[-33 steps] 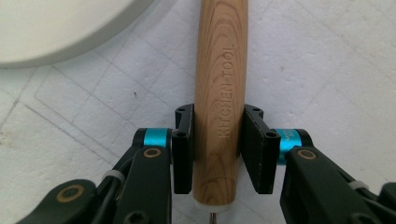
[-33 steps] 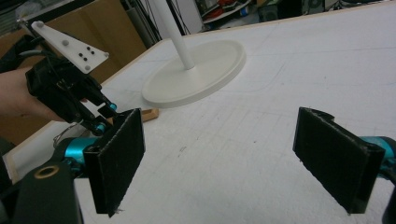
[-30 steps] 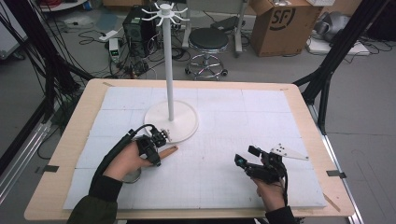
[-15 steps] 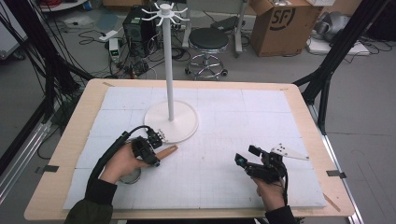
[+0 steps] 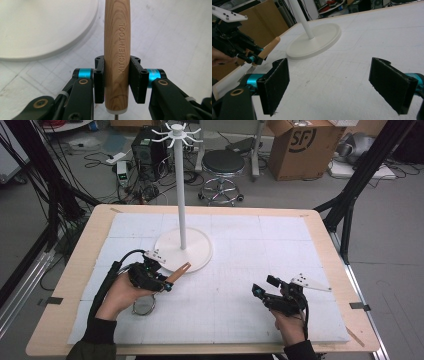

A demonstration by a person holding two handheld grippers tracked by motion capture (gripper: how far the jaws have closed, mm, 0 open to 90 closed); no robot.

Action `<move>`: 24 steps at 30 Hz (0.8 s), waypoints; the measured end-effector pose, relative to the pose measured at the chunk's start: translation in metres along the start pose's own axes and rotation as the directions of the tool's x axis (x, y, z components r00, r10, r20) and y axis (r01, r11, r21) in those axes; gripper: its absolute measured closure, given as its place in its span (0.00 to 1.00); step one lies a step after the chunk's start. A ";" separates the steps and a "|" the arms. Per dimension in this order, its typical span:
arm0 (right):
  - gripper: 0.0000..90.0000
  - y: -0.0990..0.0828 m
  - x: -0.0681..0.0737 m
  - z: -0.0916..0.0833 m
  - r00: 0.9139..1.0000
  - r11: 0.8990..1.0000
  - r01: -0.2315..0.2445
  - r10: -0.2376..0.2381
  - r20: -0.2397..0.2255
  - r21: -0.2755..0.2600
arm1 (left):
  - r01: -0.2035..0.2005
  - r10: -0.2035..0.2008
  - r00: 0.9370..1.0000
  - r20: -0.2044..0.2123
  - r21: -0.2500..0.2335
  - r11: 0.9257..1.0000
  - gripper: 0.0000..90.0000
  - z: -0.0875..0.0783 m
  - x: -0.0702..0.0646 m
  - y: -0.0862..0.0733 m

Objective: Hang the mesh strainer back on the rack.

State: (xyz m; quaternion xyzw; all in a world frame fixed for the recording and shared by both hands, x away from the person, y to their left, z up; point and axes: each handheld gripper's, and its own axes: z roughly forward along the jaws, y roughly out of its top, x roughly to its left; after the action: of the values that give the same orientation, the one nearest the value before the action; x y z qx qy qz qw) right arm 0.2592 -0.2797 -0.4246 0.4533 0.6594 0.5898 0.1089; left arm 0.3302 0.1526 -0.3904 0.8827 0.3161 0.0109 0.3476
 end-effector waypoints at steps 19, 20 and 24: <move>0.18 -0.001 0.000 0.001 1.000 1.000 -0.005 0.005 0.004 0.007 | 0.074 -0.044 0.994 0.095 -0.338 0.938 0.77 -0.035 0.002 0.002; 0.18 -0.001 0.000 0.001 1.000 1.000 -0.005 0.005 0.006 0.007 | 0.076 -0.045 0.995 0.094 -0.351 0.933 0.77 -0.037 0.001 0.002; 0.18 -0.002 0.000 0.002 1.000 1.000 0.001 -0.001 0.013 0.007 | 0.073 -0.044 0.996 0.075 -0.439 0.895 0.77 -0.044 0.000 0.004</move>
State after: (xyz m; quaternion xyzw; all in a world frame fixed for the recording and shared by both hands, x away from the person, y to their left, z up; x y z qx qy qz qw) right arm 0.2595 -0.2779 -0.4273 0.4573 0.6609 0.5843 0.1120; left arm 0.3219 0.1774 -0.3546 0.7708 0.3207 0.0438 0.5487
